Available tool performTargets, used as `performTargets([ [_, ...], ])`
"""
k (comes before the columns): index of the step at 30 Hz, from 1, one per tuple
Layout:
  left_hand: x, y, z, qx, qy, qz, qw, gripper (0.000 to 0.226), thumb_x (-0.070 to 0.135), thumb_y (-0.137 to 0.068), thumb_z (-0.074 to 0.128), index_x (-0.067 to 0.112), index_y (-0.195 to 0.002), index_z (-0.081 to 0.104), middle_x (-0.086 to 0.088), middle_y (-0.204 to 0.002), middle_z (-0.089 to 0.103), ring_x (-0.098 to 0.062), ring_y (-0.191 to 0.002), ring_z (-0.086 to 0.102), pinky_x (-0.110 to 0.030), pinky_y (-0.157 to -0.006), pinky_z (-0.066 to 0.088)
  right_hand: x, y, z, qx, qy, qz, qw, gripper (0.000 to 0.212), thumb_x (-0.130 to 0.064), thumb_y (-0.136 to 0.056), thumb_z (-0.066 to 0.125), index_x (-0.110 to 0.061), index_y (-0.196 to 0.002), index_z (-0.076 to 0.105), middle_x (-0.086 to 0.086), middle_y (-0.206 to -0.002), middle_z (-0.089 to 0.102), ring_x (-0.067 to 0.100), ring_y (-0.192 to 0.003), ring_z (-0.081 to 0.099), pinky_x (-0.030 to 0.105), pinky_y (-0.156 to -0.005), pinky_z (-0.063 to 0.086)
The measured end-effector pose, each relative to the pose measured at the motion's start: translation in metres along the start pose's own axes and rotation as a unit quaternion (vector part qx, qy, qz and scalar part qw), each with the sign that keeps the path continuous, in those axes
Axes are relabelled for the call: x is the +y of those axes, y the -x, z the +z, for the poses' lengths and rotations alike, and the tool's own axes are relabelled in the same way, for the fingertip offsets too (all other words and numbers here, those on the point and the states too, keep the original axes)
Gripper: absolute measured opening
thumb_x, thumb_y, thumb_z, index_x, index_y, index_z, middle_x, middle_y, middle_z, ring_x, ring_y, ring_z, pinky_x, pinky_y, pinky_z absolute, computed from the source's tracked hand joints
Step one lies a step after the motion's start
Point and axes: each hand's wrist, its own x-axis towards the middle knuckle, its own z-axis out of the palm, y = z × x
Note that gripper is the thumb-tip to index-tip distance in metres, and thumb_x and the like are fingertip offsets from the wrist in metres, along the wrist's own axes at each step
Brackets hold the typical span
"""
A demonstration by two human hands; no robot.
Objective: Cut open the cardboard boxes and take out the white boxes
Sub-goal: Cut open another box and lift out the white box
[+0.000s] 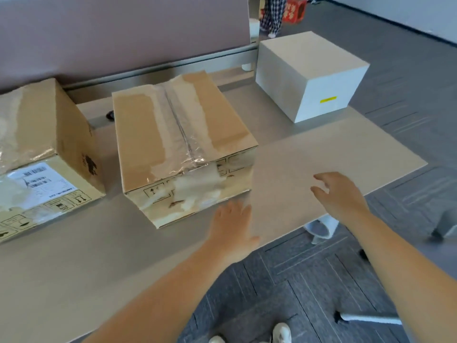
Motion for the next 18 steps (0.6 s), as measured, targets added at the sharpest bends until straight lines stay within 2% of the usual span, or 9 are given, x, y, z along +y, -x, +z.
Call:
performTargets([
  [2, 0.013, -0.02, -0.001, -0.019, -0.07, 0.05, 0.996, 0.066, 0.045, -0.095, 0.04, 0.012, -0.147, 0.014, -0.011, -0.156, 0.006, -0.03, -0.143, 0.003, -0.042, -0.116, 0.009, 0.018, -0.001, -0.008, 0.004, 0.012, 0.02, 1.0, 0.039, -0.02, -0.093, 0.048, -0.012, -0.131, 0.048, 0.008, -0.136, 0.048, 0.026, -0.123, 0.045, 0.039, -0.103, 0.034],
  [3, 0.02, -0.031, 0.0, -0.023, -0.097, 0.069, 0.993, 0.067, 0.046, -0.096, 0.037, 0.012, -0.148, 0.011, -0.011, -0.156, 0.003, -0.029, -0.144, -0.001, -0.043, -0.116, 0.005, 0.028, -0.003, -0.011, 0.005, 0.016, 0.029, 0.999, 0.038, -0.02, -0.093, 0.048, -0.013, -0.13, 0.05, 0.008, -0.134, 0.049, 0.027, -0.121, 0.046, 0.039, -0.101, 0.036],
  [7, 0.046, -0.07, 0.01, -0.046, -0.149, 0.095, 0.983, 0.068, 0.047, -0.095, 0.038, 0.013, -0.148, 0.012, -0.011, -0.156, 0.005, -0.029, -0.144, 0.0, -0.046, -0.116, 0.002, 0.062, -0.02, -0.014, -0.007, 0.05, 0.045, 0.998, 0.035, -0.022, -0.093, 0.048, -0.015, -0.128, 0.051, 0.007, -0.129, 0.052, 0.026, -0.114, 0.05, 0.037, -0.093, 0.04],
  [14, 0.072, -0.109, 0.025, -0.068, -0.163, 0.09, 0.98, 0.067, 0.049, -0.096, 0.034, 0.016, -0.148, 0.008, -0.009, -0.157, 0.003, -0.027, -0.144, -0.001, -0.044, -0.116, 0.003, 0.099, -0.064, 0.01, -0.035, 0.057, 0.027, 0.997, 0.046, -0.024, -0.095, 0.046, -0.012, -0.138, 0.038, 0.007, -0.142, 0.04, 0.026, -0.126, 0.04, 0.035, -0.101, 0.033],
  [18, 0.075, -0.111, 0.029, -0.077, -0.159, 0.071, 0.982, 0.067, 0.051, -0.096, 0.032, 0.017, -0.148, 0.007, -0.007, -0.156, 0.004, -0.027, -0.144, 0.0, -0.043, -0.116, 0.005, 0.109, -0.076, 0.02, -0.025, 0.055, 0.015, 0.998, 0.032, -0.018, -0.093, 0.048, -0.011, -0.124, 0.053, 0.01, -0.126, 0.053, 0.029, -0.112, 0.048, 0.033, -0.086, 0.038],
])
